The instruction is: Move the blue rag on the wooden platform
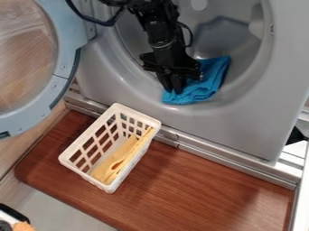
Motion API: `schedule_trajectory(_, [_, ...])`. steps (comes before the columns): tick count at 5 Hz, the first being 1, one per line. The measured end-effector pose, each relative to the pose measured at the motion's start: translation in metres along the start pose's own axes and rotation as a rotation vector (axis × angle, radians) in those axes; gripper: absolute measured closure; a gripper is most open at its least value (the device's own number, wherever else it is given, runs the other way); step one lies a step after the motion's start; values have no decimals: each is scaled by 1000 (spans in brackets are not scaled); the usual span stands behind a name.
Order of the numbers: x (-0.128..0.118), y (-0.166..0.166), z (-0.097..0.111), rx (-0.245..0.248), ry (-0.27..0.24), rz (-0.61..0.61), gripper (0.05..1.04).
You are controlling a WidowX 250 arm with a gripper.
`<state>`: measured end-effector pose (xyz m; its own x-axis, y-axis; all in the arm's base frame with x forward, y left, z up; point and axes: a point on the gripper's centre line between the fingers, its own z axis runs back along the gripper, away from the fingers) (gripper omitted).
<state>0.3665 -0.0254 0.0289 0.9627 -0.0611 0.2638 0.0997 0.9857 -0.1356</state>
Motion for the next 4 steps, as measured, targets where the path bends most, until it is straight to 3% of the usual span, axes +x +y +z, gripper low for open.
schedule_trajectory(1, [-7,-19,8,-7,39,-115,1014])
schedule_trajectory(2, [-21,-43,37,-36,-12,-222,1029])
schedule_trajectory(3, [-61,-61,44,-74,50,-300,1030])
schedule_trajectory(4, [-99,-63,32,-91,155,-331,1030])
